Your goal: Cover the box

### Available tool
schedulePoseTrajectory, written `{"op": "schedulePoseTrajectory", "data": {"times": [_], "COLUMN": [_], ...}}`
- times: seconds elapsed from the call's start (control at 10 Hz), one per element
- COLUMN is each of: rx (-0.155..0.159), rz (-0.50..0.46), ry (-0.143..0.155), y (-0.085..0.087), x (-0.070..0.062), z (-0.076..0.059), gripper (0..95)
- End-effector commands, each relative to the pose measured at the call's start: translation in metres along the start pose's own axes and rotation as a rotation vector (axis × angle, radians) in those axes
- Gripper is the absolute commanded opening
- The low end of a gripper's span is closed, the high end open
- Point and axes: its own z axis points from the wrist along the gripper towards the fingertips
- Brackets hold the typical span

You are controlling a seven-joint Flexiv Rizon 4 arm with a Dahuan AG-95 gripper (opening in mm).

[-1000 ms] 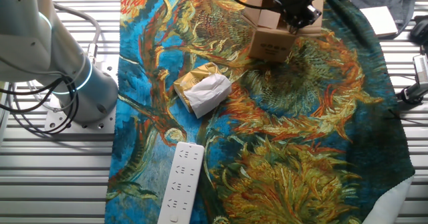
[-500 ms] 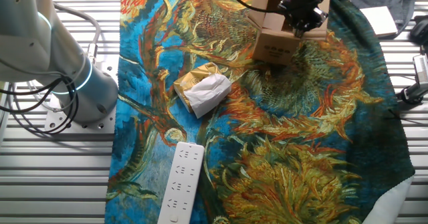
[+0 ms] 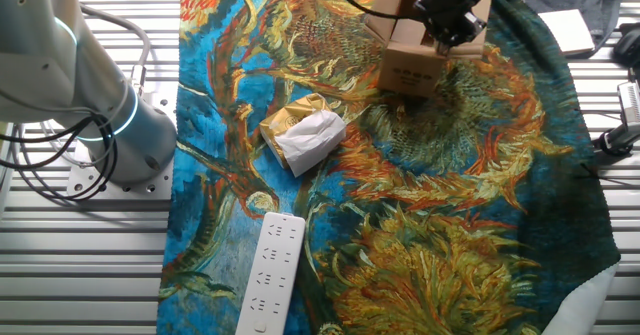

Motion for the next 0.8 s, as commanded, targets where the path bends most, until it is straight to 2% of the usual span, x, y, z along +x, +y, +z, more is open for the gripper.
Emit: {"op": "schedulePoseTrajectory", "data": {"times": [0.1,0.2,0.6,0.8], "rx": [-0.04,-0.044,-0.066,-0.083], "rz": [0.108,0.114,0.188,0.258], "ry": [0.008,0.007,0.048,0.071], "y": [0.015,0.017,0.031,0.042], "x": [-0.005,-0.007,-0.02,-0.03], "z": [-0.008,-0.009,-0.024,-0.03], "gripper": [0.0,0.0,0.0,0.0]}}
